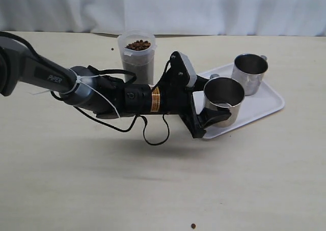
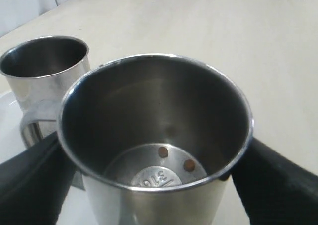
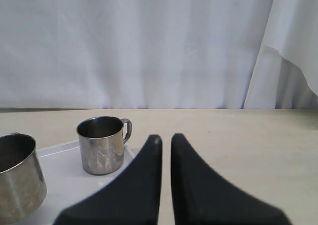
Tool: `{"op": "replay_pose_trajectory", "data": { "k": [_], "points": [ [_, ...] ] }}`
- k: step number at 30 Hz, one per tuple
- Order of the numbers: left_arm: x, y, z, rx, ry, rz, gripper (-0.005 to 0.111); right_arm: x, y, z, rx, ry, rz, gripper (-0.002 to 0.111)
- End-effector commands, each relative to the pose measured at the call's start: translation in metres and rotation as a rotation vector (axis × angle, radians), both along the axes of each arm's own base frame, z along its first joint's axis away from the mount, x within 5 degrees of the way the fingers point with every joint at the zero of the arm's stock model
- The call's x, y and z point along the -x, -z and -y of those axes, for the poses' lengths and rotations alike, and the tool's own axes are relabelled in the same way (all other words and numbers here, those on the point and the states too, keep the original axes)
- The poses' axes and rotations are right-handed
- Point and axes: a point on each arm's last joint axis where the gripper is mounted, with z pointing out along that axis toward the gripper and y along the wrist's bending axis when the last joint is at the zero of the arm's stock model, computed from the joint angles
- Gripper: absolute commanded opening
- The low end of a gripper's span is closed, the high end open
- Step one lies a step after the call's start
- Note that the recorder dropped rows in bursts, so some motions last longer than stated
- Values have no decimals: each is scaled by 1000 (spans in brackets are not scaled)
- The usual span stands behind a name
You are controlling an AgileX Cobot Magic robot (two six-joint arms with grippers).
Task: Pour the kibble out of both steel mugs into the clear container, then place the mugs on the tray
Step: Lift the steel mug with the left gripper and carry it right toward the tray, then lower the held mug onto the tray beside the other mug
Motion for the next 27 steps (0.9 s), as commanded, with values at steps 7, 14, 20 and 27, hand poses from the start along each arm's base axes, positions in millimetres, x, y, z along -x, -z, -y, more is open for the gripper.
{"op": "replay_pose_trajectory", "data": {
  "k": [7, 14, 20, 27],
  "points": [
    [-10, 16, 11, 34, -32, -29, 0, 0, 1, 0, -3, 8, 1, 5],
    [-15, 28, 19, 35, -24, -28, 0, 0, 1, 0, -3, 8, 1, 5],
    [-22, 32, 24, 20, -53, -26, 0, 0, 1, 0, -3, 8, 1, 5],
    [-28, 37, 22, -36, -118, -46, 3, 0, 1, 0, -3, 8, 1, 5]
  ]
}}
